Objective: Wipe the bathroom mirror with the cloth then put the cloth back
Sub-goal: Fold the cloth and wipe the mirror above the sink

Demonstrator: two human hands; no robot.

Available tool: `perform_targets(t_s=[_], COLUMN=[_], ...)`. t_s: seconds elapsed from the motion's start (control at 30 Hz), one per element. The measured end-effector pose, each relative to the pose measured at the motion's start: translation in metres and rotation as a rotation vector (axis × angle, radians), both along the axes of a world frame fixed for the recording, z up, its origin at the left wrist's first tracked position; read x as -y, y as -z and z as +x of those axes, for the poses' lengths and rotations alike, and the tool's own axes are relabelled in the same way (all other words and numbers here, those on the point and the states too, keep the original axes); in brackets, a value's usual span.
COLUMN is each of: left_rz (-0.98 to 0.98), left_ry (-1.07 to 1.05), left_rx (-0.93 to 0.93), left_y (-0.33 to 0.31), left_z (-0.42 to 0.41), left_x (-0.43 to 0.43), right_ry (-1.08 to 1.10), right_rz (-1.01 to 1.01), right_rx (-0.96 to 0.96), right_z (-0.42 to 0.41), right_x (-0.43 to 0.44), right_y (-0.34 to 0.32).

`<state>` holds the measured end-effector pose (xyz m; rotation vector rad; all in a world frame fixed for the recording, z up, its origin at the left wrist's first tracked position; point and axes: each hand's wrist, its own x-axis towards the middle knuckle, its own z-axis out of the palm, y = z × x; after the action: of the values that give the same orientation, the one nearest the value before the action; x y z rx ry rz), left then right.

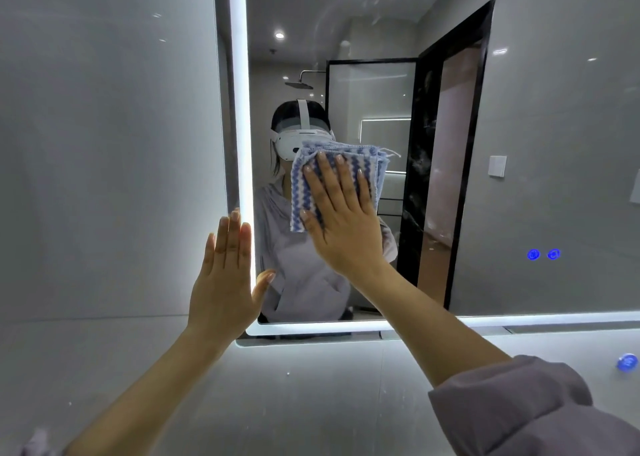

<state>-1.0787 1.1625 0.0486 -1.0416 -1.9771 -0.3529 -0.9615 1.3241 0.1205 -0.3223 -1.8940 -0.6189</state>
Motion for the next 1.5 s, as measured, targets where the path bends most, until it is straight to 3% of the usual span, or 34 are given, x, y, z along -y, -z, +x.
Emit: perform_targets(t_s=[0.47,1.03,1.5], left_rz=[0.029,0.013,0.009], left_ry=[0.034,0.028,0.008], left_rx=[0.006,0.017,-0.008], left_y=[0.001,0.004,0.004], left_z=[0.001,0.003,0.003], left_x=[-0.001,-0.001,-0.002], right_ry=[-0.010,-0.027,0.024], right_rz=[-0.013,-0.028,-0.024], right_rx=[0.133,0.191,0.129], right_z=[0.022,0.038,0.056], right_x=[-0.013,-0.019,-0.045], right_y=[0.110,0.177,0.116])
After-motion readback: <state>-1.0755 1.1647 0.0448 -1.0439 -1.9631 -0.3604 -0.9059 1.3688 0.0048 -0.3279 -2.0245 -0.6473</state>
